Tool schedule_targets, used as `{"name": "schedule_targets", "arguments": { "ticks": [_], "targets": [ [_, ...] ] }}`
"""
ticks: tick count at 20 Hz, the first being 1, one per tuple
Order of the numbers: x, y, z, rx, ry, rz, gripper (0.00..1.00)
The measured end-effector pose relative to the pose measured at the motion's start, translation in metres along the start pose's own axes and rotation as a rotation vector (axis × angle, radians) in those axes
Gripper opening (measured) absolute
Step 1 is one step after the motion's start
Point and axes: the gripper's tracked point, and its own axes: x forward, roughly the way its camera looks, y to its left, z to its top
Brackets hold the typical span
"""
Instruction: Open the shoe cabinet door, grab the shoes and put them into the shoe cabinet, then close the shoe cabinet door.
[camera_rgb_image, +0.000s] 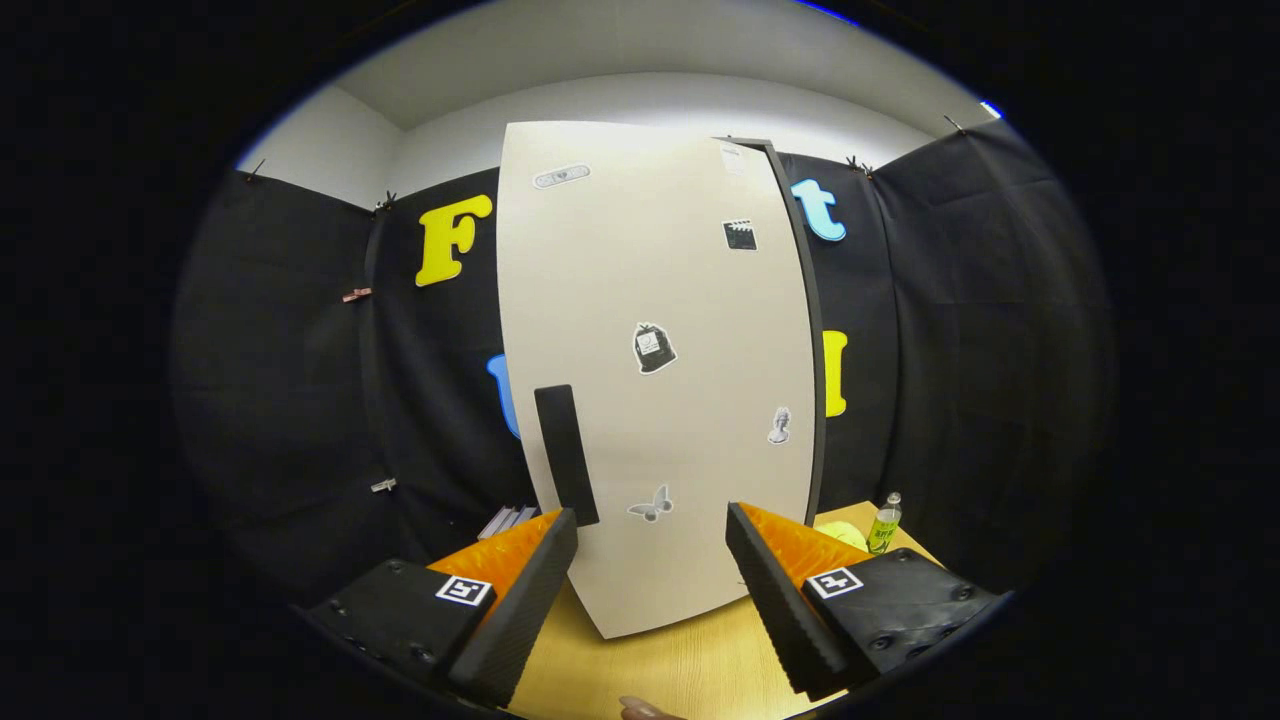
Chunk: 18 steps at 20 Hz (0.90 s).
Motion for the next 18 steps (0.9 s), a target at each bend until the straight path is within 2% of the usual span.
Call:
{"name": "schedule_targets", "arguments": {
  "ticks": [18],
  "targets": [
    [0.005, 0.015, 0.010, -0.049, -0.055, 0.011, 0.98]
  ]
}}
